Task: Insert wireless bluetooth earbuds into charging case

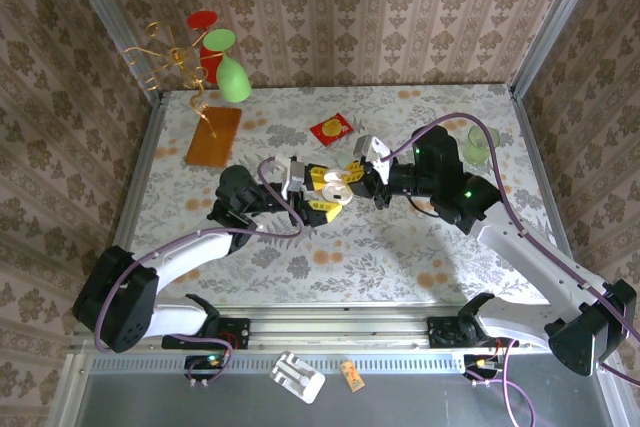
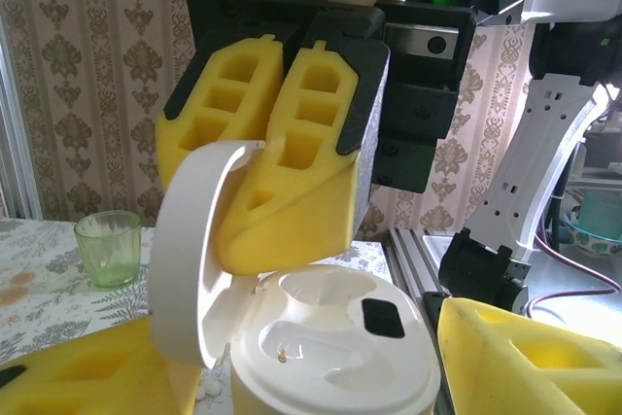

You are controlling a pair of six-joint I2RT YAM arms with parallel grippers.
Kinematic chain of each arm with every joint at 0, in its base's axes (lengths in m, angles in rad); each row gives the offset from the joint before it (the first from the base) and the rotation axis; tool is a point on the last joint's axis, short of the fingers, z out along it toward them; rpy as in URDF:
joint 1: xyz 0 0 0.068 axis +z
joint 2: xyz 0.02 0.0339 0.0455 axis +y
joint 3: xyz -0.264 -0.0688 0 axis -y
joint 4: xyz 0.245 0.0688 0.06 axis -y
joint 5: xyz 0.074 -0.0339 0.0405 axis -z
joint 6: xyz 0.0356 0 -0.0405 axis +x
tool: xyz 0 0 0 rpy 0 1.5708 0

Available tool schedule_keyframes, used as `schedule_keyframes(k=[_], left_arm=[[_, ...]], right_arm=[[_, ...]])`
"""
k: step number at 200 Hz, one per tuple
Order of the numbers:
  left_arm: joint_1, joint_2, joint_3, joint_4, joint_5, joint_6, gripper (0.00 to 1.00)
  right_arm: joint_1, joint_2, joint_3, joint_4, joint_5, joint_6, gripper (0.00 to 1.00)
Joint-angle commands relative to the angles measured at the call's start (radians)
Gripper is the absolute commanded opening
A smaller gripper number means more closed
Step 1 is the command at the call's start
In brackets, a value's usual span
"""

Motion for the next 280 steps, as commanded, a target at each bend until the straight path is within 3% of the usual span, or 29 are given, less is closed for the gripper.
schedule_keyframes(k=[1,61,150,192,232,252,280], left_arm=[[-0.003,0.003,0.003,0.039,0.018,0.025,0.65],[-0.003,0.005,0.002,0.038,0.01,0.023,0.66],[-0.006,0.006,0.015,0.03,0.014,0.015,0.36],[-0.006,0.006,0.011,0.031,0.009,0.019,0.25],[-0.005,0.008,0.006,0.041,-0.004,0.023,0.22],[-0.001,0.015,0.002,0.044,-0.016,0.024,0.23],[0.009,0.027,-0.009,0.064,-0.037,0.025,0.24]], right_arm=[[-0.004,0.003,0.048,-0.002,-0.014,0.046,0.01],[-0.009,-0.005,0.041,0.022,-0.015,0.067,0.0],[-0.009,0.01,0.041,0.009,-0.019,0.055,0.01],[-0.008,0.004,0.038,0.019,-0.014,0.068,0.1],[-0.009,-0.009,0.035,0.029,-0.013,0.081,0.32],[-0.011,-0.021,0.031,0.037,-0.017,0.096,0.51],[-0.02,-0.056,0.012,0.066,-0.02,0.139,0.65]])
